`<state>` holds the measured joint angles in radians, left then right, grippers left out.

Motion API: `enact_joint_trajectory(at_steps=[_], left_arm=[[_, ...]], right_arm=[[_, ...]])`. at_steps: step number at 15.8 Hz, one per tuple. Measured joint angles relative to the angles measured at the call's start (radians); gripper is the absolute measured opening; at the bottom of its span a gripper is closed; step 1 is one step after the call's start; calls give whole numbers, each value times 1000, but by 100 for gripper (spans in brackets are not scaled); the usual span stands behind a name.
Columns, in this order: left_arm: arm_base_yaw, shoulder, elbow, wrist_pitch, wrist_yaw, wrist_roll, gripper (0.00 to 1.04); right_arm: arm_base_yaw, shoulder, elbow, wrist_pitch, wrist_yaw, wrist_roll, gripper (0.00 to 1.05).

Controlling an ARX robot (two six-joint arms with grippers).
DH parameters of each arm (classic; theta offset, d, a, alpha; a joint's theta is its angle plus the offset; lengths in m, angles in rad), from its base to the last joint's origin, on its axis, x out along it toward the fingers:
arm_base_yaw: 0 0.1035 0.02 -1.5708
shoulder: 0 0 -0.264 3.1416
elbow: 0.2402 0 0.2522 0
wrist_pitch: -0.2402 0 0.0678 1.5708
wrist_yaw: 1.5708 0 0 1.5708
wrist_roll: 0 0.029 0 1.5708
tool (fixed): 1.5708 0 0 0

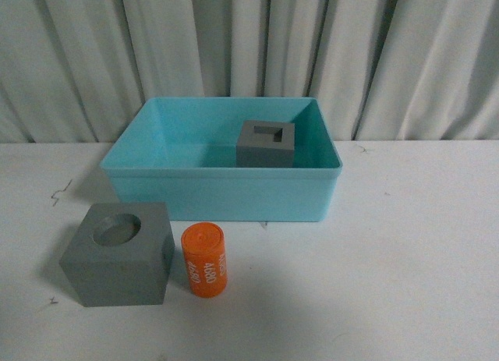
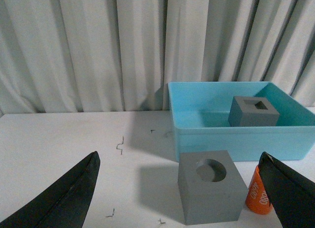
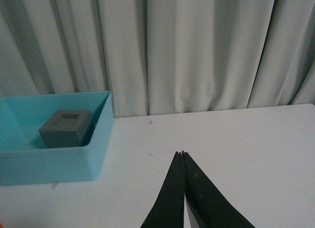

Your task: Place gray and orange parts in blue box

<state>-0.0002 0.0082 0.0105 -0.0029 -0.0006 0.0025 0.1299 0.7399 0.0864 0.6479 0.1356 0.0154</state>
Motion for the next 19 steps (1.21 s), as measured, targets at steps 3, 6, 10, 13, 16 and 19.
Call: enact_joint_trajectory(at_steps=[3,6,10,13,16,19], left_arm=[[0,0,0,0,0,0,98],[0,0,0,0,0,0,98],[0,0,0,0,0,0,98],[0,0,0,0,0,0,98],[0,0,0,0,0,0,98],[0,0,0,0,0,0,98]], right_arm=[[-54,-116,-35,-87,-65,-7,2],[-130,-201,-74,-122,-134,-10,2],[-130,-348,-75,-260,-135,-10,2],[-130,-423,-75,-330,-135,-10,2],[-130,-488,-75,-392,-135,-10,2],[-130,-538,-75,-443,-135,-10,2]])
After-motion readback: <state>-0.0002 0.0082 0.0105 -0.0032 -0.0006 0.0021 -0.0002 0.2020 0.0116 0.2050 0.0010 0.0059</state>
